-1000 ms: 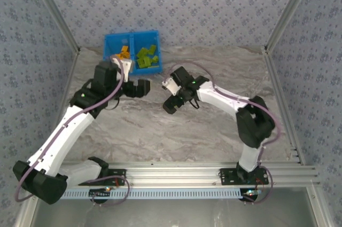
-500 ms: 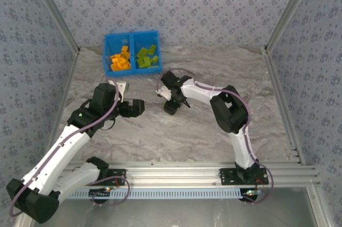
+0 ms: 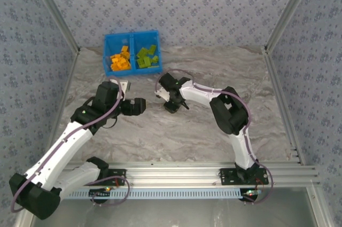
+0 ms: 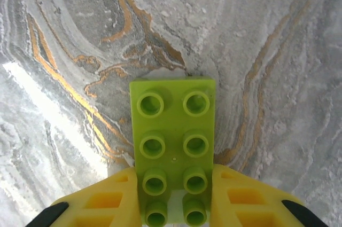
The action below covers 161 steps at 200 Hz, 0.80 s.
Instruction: Sort the legos into containers by color
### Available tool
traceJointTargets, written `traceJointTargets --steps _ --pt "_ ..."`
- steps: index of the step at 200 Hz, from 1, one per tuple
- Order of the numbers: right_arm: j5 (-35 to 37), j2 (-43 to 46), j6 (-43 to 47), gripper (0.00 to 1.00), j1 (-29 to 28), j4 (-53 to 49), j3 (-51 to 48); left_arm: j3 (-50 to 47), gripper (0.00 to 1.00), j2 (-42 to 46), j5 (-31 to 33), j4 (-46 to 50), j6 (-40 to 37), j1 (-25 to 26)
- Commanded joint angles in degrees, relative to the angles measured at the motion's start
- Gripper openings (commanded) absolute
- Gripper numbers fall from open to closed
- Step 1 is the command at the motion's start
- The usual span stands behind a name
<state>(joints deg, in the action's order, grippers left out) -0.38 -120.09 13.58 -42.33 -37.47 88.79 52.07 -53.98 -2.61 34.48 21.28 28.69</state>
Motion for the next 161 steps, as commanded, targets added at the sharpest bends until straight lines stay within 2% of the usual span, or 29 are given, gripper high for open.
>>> traceJointTargets --steps 1,31,64,94,139,161 --pt "-3.0 8.1 -5.6 0.24 -0.2 4.7 -1.9 2.3 0.99 3.2 1.8 -1.0 -0.3 0.4" --pt "-8.8 14.3 -17.4 0.25 -0.2 13.5 -2.4 2.1 0.99 6.6 3.9 -0.9 0.1 0.4" --pt "-8.1 11.3 -32.3 0.27 -0.2 20.7 3.1 2.1 0.99 8.4 6.0 0.5 0.4 0.4" --pt "-4.7 1.1 -39.0 0.27 0.4 18.7 16.1 2.3 0.99 8.4 5.9 1.4 1.5 0.4" --pt "-0.1 -20.4 -42.6 0.28 1.3 10.9 46.3 1.9 0.99 8.7 4.9 2.2 3.2 0.4" --pt "1.5 -28.9 -43.6 0.28 1.9 11.2 57.8 1.6 0.99 9.1 4.6 3.0 3.6 0.4"
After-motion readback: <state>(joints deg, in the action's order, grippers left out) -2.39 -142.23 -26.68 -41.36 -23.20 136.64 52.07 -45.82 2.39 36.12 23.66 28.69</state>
